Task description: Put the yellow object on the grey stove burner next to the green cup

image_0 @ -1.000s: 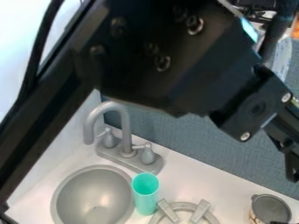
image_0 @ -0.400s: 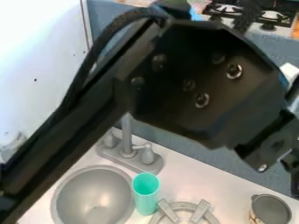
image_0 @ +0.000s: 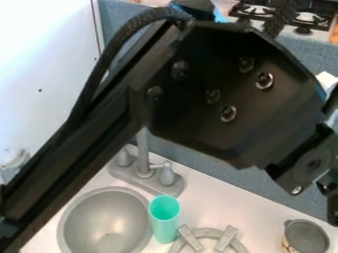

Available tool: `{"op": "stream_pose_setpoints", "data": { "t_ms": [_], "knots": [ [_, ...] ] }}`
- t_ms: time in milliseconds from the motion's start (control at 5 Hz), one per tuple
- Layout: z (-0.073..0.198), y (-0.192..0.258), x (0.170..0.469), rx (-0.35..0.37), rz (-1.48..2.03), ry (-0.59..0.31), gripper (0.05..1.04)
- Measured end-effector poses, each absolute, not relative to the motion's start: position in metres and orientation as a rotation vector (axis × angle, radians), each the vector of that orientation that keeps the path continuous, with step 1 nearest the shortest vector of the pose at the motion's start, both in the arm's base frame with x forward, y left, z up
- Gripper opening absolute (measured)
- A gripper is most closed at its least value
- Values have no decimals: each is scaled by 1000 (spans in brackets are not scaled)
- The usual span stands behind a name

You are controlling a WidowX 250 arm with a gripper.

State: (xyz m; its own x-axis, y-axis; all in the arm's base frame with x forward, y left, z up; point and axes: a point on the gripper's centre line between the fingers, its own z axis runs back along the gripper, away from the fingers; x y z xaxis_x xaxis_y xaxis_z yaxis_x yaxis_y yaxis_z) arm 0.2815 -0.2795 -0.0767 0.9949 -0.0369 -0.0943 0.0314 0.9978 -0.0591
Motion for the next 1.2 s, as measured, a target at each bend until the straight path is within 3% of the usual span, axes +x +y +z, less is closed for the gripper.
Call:
{"op": "stream_pose_setpoints", "data": {
  "t_ms": [200, 400, 600, 800, 1200],
  "knots": [
    [-68, -271, 271, -50, -46, 91, 897],
    [-25, -254, 264, -73, -15, -4, 897],
    [0, -228, 246, -94, 49, -82, 897],
    [-2, -192, 234, -89, 122, -83, 897],
    [-23, -124, 244, -74, 274, -71, 897]
  ]
}}
